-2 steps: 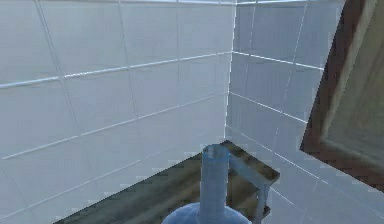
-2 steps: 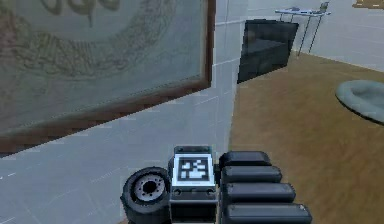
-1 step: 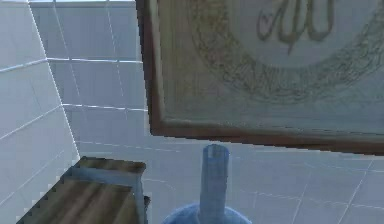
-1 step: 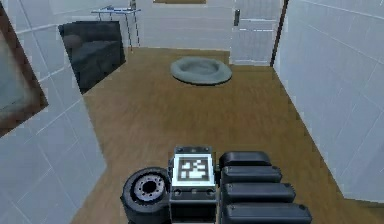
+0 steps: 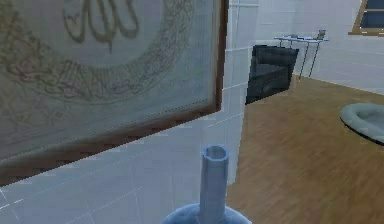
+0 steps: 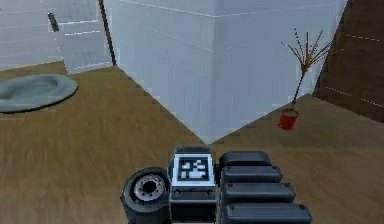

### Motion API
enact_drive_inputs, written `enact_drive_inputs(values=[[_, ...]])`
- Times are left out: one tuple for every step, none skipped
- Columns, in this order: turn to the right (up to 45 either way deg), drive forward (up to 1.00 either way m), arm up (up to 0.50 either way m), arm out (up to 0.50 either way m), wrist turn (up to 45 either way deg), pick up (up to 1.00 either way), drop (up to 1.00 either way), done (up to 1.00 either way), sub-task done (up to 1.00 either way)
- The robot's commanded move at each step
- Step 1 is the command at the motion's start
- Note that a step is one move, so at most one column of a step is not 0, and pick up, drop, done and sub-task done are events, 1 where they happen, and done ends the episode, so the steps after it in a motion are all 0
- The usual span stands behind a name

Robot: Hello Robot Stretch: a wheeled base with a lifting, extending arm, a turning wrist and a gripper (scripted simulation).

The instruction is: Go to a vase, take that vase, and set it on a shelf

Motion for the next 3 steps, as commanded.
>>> enact_drive_inputs(values=[[30.0, 0.00, 0.00, 0.00, 0.0, 0.00, 0.00, 0.00, 0.00], [-45.0, 0.00, 0.00, 0.00, 0.0, 0.00, 0.00, 0.00, 0.00], [-45.0, 0.00, 0.00, 0.00, 0.0, 0.00, 0.00, 0.00, 0.00]])
